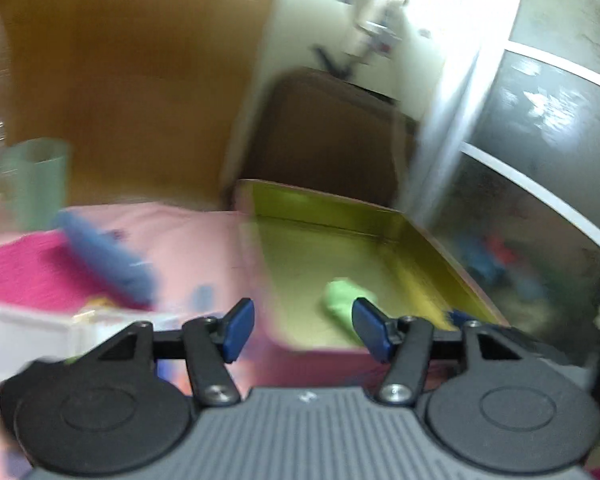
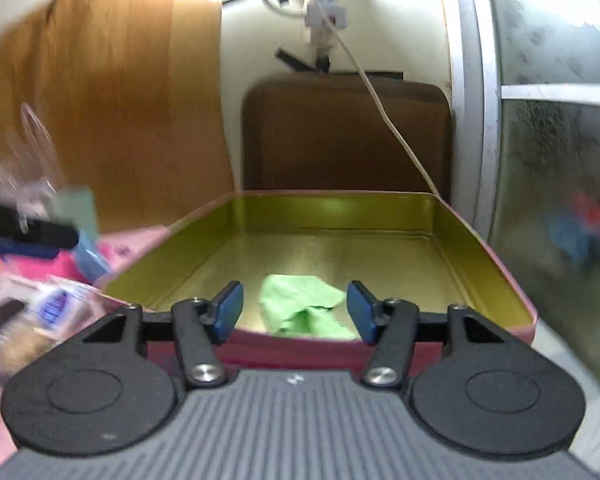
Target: Organize soft objects
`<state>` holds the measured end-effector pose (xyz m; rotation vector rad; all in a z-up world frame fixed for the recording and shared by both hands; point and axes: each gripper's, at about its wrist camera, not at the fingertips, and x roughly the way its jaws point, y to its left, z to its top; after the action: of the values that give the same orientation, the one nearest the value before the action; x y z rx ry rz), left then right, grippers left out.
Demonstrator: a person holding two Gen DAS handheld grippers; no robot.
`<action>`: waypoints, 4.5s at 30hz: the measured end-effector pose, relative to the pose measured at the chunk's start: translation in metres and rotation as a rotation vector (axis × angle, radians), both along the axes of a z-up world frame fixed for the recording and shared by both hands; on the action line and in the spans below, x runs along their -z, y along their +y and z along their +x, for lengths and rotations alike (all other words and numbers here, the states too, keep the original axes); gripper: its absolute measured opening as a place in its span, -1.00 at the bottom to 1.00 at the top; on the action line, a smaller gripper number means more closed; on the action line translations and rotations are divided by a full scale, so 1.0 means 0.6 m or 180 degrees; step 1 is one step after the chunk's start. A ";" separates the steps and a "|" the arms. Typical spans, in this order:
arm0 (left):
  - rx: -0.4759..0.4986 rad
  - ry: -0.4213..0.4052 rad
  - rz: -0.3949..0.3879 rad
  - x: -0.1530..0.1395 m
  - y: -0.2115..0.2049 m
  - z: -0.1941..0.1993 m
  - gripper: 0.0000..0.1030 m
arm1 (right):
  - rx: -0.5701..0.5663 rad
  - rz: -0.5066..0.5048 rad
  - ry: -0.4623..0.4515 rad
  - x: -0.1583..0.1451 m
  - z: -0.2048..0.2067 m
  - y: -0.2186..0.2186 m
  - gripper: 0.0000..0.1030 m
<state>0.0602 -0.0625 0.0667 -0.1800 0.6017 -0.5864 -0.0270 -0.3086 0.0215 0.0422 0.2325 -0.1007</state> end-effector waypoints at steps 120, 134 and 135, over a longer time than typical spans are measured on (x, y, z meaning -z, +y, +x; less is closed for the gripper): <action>-0.0327 0.0367 0.0431 0.087 0.193 -0.134 0.67 | -0.2646 -0.0274 0.1138 0.065 -0.039 0.287 0.81; -0.0446 0.0650 0.0085 0.083 0.163 -0.150 -0.10 | -0.2487 -0.0729 0.0846 0.080 -0.036 0.301 0.01; -0.0455 0.0626 0.0038 0.078 0.165 -0.151 -0.10 | -0.2448 -0.0724 0.0819 0.080 -0.037 0.300 -0.02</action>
<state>-0.0302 0.0364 0.0201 -0.2693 0.7758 -0.4294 -0.0491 -0.1285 -0.0264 -0.2880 0.4781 0.6366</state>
